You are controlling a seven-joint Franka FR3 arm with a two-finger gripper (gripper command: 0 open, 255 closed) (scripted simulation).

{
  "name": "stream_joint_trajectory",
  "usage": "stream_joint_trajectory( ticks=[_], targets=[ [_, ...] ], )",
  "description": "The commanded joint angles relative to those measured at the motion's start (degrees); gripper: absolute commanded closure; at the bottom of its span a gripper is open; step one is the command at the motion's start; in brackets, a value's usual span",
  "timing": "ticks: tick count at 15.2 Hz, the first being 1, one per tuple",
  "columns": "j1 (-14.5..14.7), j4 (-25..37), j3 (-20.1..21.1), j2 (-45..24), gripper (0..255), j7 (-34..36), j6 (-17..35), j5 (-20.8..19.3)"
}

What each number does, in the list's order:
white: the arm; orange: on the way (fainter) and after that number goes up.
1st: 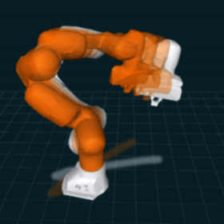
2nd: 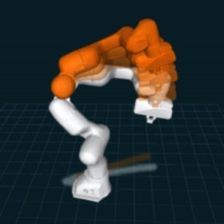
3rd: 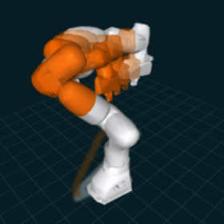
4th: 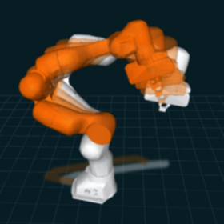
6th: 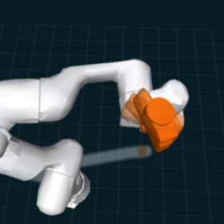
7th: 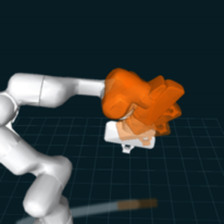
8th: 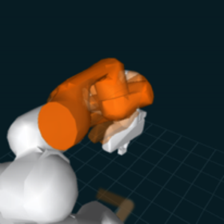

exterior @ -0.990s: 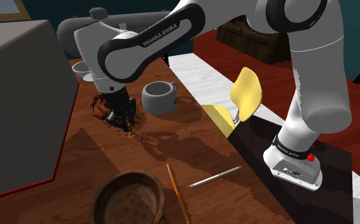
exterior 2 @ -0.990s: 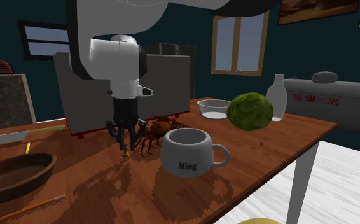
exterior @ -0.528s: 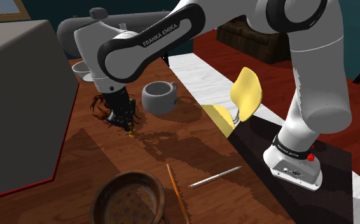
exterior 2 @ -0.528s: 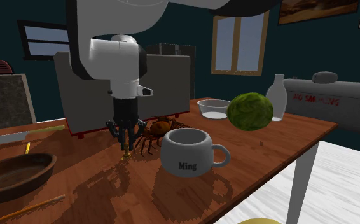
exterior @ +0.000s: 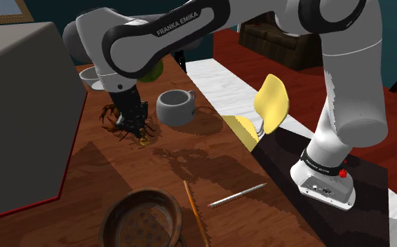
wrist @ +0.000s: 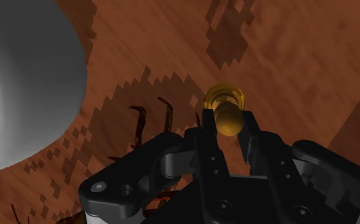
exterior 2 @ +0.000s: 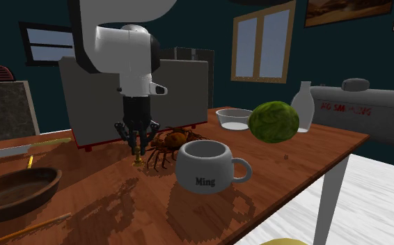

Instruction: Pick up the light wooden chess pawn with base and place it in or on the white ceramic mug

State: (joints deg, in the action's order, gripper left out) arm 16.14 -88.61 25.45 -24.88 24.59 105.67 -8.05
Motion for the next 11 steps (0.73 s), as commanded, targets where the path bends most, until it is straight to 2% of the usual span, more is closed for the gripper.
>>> stream_joint_trajectory(
  ticks=[1, 11],
  targets=[
    [0.11, 1.39, 0.08, 0.11, 255, -0.03, -1.51, 0.1],
    [0.51, 7.85, 0.42, 1.03, 255, -0.25, -8.76, 0.61]
  ],
)
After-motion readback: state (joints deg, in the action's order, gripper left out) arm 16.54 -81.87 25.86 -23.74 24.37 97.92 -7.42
